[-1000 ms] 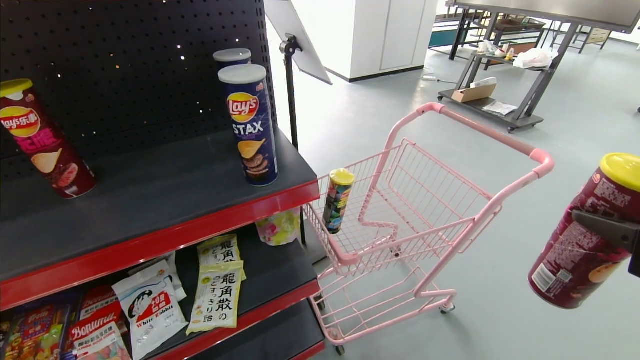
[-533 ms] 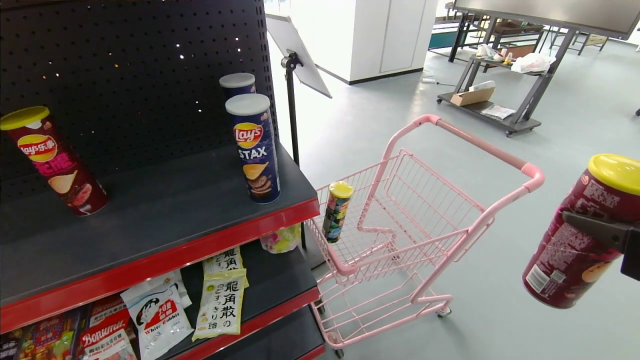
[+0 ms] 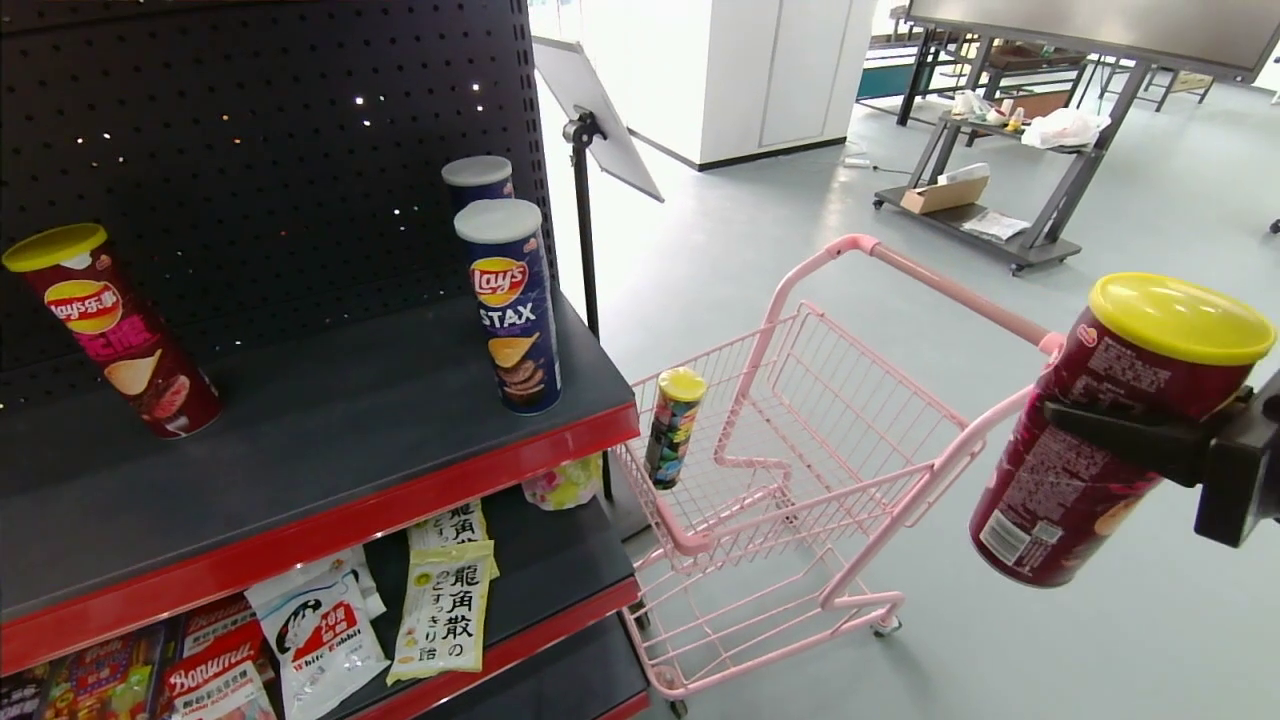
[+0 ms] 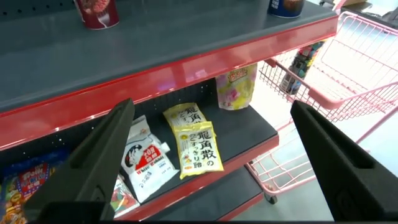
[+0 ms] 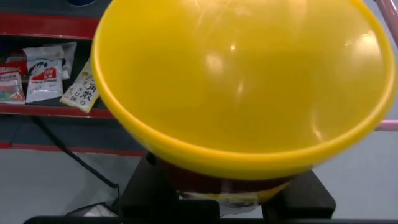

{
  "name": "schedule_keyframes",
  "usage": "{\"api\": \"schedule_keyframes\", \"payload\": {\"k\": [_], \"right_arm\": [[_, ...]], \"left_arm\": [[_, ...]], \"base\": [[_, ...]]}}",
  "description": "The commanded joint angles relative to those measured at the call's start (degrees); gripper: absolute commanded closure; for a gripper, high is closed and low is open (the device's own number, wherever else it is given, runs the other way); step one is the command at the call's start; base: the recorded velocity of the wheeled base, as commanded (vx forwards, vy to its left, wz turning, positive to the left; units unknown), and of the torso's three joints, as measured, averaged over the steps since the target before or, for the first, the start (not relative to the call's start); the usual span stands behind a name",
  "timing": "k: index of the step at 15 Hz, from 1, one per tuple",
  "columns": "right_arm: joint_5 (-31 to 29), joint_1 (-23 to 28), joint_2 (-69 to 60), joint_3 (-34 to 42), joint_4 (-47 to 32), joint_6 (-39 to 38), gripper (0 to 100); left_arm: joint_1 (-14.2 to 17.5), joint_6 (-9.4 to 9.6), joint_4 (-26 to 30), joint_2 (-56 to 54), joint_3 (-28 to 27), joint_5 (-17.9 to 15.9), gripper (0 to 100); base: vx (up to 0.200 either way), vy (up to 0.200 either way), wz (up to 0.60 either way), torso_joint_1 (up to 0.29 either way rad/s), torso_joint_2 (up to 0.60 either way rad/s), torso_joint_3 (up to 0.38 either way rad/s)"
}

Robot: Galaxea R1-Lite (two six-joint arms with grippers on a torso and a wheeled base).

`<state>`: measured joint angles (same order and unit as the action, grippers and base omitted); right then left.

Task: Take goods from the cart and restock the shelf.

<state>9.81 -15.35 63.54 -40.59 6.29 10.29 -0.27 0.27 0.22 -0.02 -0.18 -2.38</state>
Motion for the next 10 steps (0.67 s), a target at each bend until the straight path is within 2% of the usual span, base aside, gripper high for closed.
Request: {"api": "schedule_keyframes", "payload": {"k": [1,10], "right_arm": [[-0.06,-0.56,1.85,-0.19,0.04,-0.01,100],[-0.41,-0.47,-0.34,3.07,0.13,0.17,100]], "left_arm": [[0.09,0.0,0.04,0.02,0.01,0.0,0],[0.0,-0.09,-0.04,0.02,0.09,0.0,0]], "base": [[0.0,0.0,0.0,0.0,0.0,0.0],[0.0,0.0,0.6,0.002,0.0,0.002]]}}
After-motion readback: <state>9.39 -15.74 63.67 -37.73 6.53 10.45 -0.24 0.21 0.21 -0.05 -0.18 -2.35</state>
